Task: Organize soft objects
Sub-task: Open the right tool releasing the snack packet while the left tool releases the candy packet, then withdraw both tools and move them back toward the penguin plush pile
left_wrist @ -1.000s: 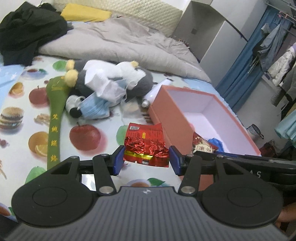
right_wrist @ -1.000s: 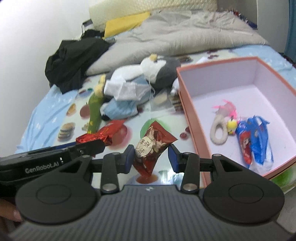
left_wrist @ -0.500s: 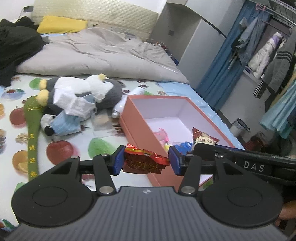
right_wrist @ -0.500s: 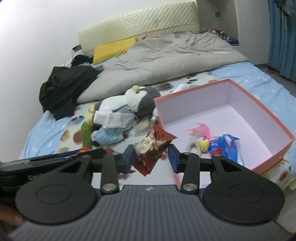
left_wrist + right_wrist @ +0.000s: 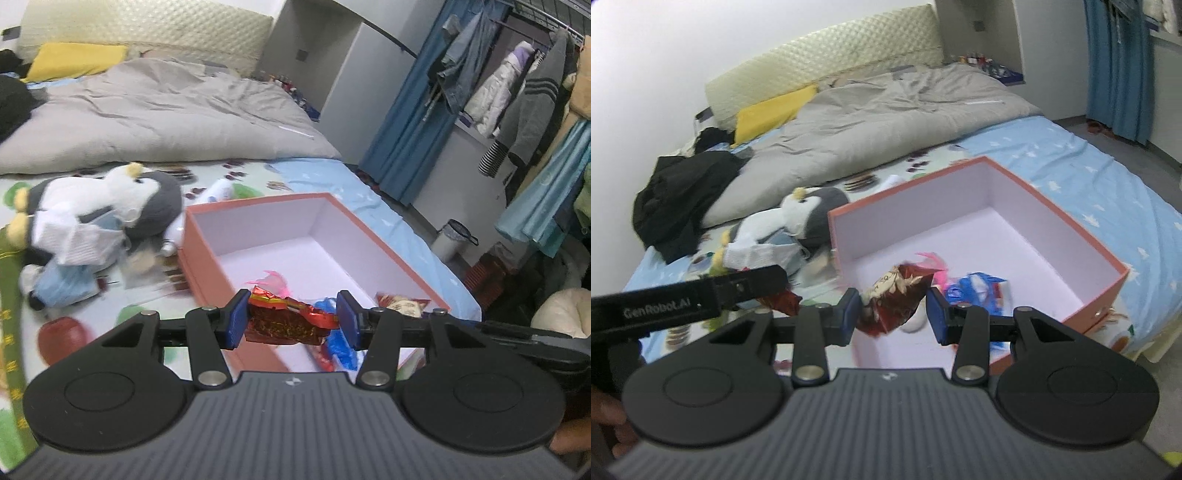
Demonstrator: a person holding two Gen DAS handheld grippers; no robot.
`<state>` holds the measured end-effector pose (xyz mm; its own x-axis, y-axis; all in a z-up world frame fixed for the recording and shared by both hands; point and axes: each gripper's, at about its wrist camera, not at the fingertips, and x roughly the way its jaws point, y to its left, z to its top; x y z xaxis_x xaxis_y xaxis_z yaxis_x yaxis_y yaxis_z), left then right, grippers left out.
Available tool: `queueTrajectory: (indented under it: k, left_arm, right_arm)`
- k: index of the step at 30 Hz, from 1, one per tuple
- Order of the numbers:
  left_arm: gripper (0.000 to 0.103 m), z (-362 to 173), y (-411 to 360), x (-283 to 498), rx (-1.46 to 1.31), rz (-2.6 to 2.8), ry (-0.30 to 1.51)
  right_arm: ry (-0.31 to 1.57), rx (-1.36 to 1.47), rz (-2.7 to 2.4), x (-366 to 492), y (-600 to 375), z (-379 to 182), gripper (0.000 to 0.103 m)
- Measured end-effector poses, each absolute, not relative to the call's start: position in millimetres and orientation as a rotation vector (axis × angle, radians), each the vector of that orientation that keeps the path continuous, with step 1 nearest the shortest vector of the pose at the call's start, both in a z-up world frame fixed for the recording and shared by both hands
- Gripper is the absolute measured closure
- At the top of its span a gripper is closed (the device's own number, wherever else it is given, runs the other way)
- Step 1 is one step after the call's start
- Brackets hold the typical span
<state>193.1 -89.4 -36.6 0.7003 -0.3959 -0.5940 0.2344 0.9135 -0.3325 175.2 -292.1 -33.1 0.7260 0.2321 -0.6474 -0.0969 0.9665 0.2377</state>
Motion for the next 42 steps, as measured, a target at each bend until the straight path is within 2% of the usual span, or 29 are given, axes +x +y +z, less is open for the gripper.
queueTrajectory:
  k: [16, 17, 18, 19, 24, 31, 42]
  left_arm:
    - [0.046, -102.5, -162.2, 300.4, -0.175, -0.410, 0.861]
    - [0.044, -107.5, -163.9, 305.0, -0.173, -0.409, 0.876]
    - [0.036, -112.4, -164.6, 308.2, -0.171, -0.406, 0.894]
    - [0.032, -117.5, -165.8, 312.6, -0.167, -0.401, 0.912]
    - [0.031, -131.7, -162.5, 319.8, -0.157, -0.394, 0.932]
    - [0.031, -114.9, -151.0, 304.6, -0.156, -0.385, 0.894]
    - [0.031, -70.3, -118.1, 240.2, -0.158, -0.353, 0.793]
  right_arm:
    - [0.839, 0.232, 0.120, 250.8, -341.9, -86.1, 0.060]
    - [0.852, 0.236, 0.118, 254.6, -343.6, -91.0, 0.060]
    - [0.862, 0.241, 0.117, 257.8, -344.9, -95.2, 0.060]
    - [0.871, 0.244, 0.116, 260.7, -345.9, -99.4, 0.060]
    - [0.898, 0.251, 0.115, 268.2, -346.5, -111.9, 0.060]
    - [0.873, 0.253, 0.120, 258.0, -342.5, -100.8, 0.060]
    - [0.783, 0.230, 0.150, 207.6, -321.5, -57.5, 0.060]
